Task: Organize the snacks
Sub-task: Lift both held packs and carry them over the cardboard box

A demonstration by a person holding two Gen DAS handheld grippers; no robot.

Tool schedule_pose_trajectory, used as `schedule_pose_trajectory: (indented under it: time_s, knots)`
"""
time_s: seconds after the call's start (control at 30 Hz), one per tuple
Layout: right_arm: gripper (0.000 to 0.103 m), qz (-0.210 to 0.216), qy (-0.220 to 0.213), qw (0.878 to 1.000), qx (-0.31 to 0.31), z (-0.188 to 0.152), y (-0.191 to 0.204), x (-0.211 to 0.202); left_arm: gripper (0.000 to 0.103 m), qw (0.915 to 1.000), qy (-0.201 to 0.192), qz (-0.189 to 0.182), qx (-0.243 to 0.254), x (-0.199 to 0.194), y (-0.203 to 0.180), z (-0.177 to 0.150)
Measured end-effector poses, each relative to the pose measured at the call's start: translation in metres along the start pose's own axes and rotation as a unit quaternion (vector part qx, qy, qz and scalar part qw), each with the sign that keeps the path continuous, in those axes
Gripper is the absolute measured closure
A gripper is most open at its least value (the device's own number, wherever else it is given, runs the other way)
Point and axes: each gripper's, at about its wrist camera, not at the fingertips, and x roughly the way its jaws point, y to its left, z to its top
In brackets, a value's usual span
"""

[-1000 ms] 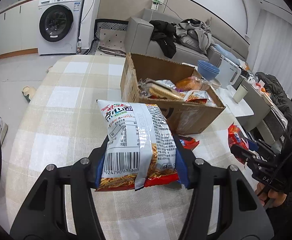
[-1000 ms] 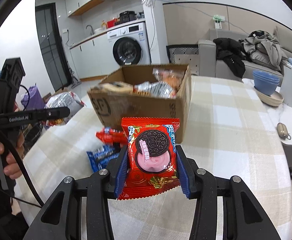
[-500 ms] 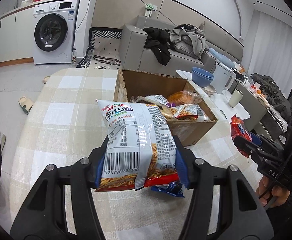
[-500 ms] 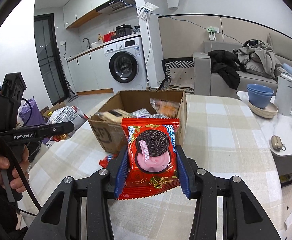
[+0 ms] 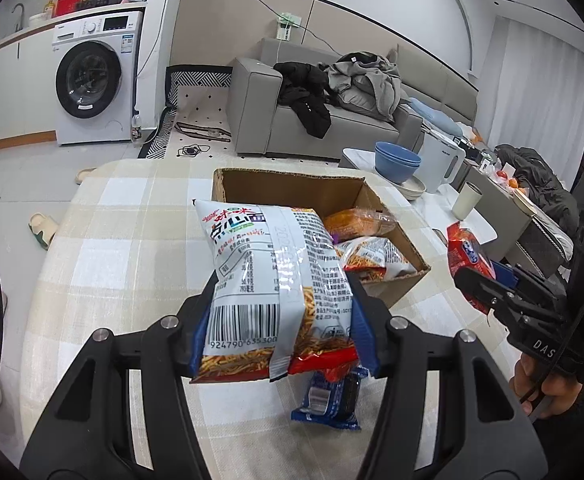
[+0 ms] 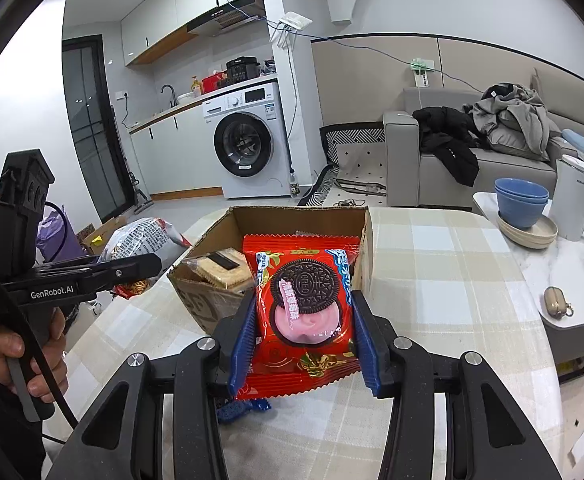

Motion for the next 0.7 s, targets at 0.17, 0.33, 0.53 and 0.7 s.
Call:
schedule_pose_trajectory:
  time_s: [0.17,0.33,0.53,0.7]
  knots:
    - [0.058,0.002,0.0,1.0,-0.007,0.011,0.003,0.01,0.049,1.0,-0.002,-0.003,0.006,0.01,-0.003,0.011]
    - [0.058,0.0,-0.001,1.0,-0.006,0.021,0.002,0.02,0.049,1.0,0.0,-0.005,0.009,0.022,-0.003,0.021]
    - [0.058,-0.008,0.001,1.0,0.0,0.027,-0.005,0.035,0.049,1.0,0.005,-0.003,0.008,0.043,0.0,0.031]
    - [0.058,-0.011,0.002,1.0,0.0,0.033,-0.007,0.041,0.049,0.9998,0.006,-0.001,0.018,0.06,-0.003,0.038]
